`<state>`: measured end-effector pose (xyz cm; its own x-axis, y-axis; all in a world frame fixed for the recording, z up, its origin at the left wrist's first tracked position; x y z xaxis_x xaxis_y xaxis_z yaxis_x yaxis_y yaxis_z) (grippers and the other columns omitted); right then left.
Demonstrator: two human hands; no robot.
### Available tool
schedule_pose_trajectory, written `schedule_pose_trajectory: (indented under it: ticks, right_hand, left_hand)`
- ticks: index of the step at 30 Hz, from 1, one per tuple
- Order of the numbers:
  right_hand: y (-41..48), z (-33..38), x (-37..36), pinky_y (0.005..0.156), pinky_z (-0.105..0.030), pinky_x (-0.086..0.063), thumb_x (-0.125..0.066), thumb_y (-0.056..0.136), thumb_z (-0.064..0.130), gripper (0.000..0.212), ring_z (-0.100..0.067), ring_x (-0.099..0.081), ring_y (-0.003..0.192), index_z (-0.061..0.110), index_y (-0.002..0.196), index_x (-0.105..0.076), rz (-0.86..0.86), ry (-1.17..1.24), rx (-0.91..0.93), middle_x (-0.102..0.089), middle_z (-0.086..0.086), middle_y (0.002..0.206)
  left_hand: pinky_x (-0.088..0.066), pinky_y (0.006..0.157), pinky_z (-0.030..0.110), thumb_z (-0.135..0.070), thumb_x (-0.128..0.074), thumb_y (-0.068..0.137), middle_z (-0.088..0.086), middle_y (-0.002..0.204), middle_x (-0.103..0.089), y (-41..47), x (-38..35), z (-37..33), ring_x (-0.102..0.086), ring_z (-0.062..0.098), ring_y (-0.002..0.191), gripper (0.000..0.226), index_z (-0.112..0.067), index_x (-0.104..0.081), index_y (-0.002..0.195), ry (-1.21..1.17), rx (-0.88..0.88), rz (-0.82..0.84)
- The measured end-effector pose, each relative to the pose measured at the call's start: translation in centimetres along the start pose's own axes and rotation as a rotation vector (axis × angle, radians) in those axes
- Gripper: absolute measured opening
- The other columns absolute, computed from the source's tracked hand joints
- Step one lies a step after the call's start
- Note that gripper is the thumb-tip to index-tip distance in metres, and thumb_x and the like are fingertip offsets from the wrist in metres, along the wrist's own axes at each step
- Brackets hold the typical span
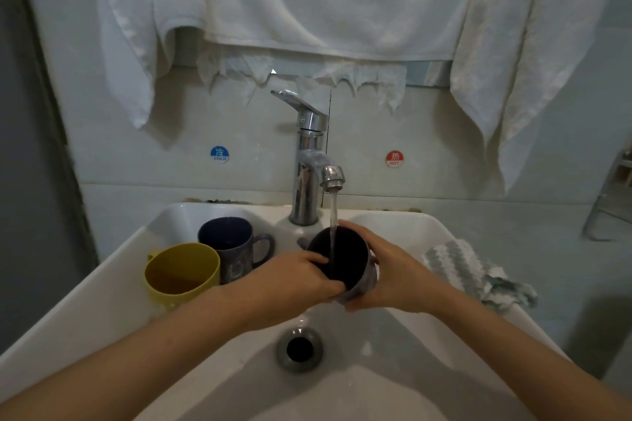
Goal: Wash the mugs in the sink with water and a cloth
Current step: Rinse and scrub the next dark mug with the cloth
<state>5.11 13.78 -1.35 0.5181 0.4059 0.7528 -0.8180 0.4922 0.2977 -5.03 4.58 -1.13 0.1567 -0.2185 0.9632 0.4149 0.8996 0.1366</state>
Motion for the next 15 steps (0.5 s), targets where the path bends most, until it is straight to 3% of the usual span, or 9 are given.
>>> schedule_pose_trajectory:
  ticks: [2,5,7,8,10,11,13,15]
  right_hand:
    - [0.2,0.3,0.1,0.099,-0.031,-0.045,-0.090,0.049,0.027,0.094,-0.006,-0.050,0.116,0.038,0.127,-0.039,-0.068,-0.021,0.032,-0.052,0.012,0.126]
    - [0.3,0.6,0.0,0.097,-0.027,-0.045,-0.091,0.049,0.026,0.090,-0.005,-0.050,0.111,0.042,0.120,-0.039,-0.108,-0.044,0.031,-0.052,0.013,0.121]
    - [0.2,0.6,-0.3,0.095,-0.022,-0.043,-0.091,0.051,0.026,0.089,-0.005,-0.048,0.111,0.039,0.122,-0.039,-0.094,-0.070,0.028,-0.049,0.011,0.122]
    - [0.1,0.5,-0.6,0.095,-0.021,-0.042,-0.090,0.052,0.028,0.090,-0.006,-0.046,0.112,0.036,0.125,-0.038,-0.078,-0.104,0.030,-0.047,0.011,0.123]
    - [0.2,0.3,-1.0,0.096,-0.023,-0.041,-0.089,0.052,0.035,0.097,-0.007,-0.042,0.113,0.029,0.132,-0.036,-0.068,-0.149,0.004,-0.042,0.009,0.125]
    - [0.3,0.1,-1.0,0.097,-0.025,-0.041,-0.088,0.051,0.037,0.099,-0.008,-0.040,0.114,0.028,0.134,-0.035,-0.074,-0.155,-0.013,-0.041,0.009,0.127]
    - [0.4,-0.1,-0.8,0.098,-0.027,-0.041,-0.087,0.049,0.039,0.101,-0.009,-0.039,0.114,0.028,0.134,-0.035,-0.091,-0.175,-0.026,-0.040,0.009,0.127]
    - [0.4,-0.2,-0.3,0.095,-0.027,-0.042,-0.087,0.047,0.038,0.099,-0.011,-0.042,0.111,0.028,0.131,-0.038,-0.121,-0.170,-0.021,-0.042,0.007,0.123]
  left_hand:
    - [-0.045,0.100,0.039,-0.008,-0.061,0.085,0.007,0.115,-0.064,0.0,0.0,0.1,-0.057,0.025,0.112,0.041,-0.016,-0.054,0.124,0.104,-0.027,0.014]
    - [-0.040,0.102,0.033,-0.017,-0.054,0.092,0.006,0.130,-0.054,0.6,0.0,-0.1,-0.048,0.025,0.122,0.042,-0.017,-0.046,0.133,0.020,0.112,0.078]
    - [-0.042,0.090,0.022,-0.020,-0.054,0.092,0.009,0.123,-0.056,1.3,0.1,-0.8,-0.052,0.023,0.112,0.036,-0.010,-0.051,0.127,-0.396,0.215,0.200]
    - [-0.044,0.079,0.016,-0.017,-0.056,0.091,0.011,0.108,-0.060,1.9,0.4,-1.1,-0.057,0.019,0.099,0.029,-0.004,-0.056,0.117,-0.661,0.259,0.238]
    - [-0.043,0.059,0.007,-0.006,-0.053,0.091,0.007,0.078,-0.056,3.1,2.1,-1.3,-0.059,0.004,0.067,0.008,-0.002,-0.057,0.096,-1.098,0.372,0.163]
    - [-0.039,0.051,0.004,-0.001,-0.048,0.092,0.003,0.070,-0.051,3.7,2.5,-1.0,-0.055,-0.003,0.053,0.006,-0.005,-0.053,0.094,-1.186,0.454,0.082]
    - [-0.037,0.046,0.004,0.003,-0.044,0.093,0.002,0.068,-0.046,4.2,2.8,-1.1,-0.053,-0.003,0.047,0.012,-0.004,-0.051,0.099,-1.131,0.500,-0.029]
    - [-0.043,0.062,0.014,0.000,-0.053,0.086,0.008,0.082,-0.055,3.8,2.1,-1.0,-0.057,0.009,0.072,0.021,0.000,-0.055,0.107,-0.757,0.343,-0.028]
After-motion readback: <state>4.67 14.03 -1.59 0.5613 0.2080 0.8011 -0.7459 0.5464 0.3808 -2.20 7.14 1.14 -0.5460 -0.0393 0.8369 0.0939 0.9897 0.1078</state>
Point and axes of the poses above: each hand's wrist, its own y-axis towards the middle knuckle, its own x-axis out of the back of the hand, z = x × y, the point moved 5 cm from there along y, towards the middle knuckle
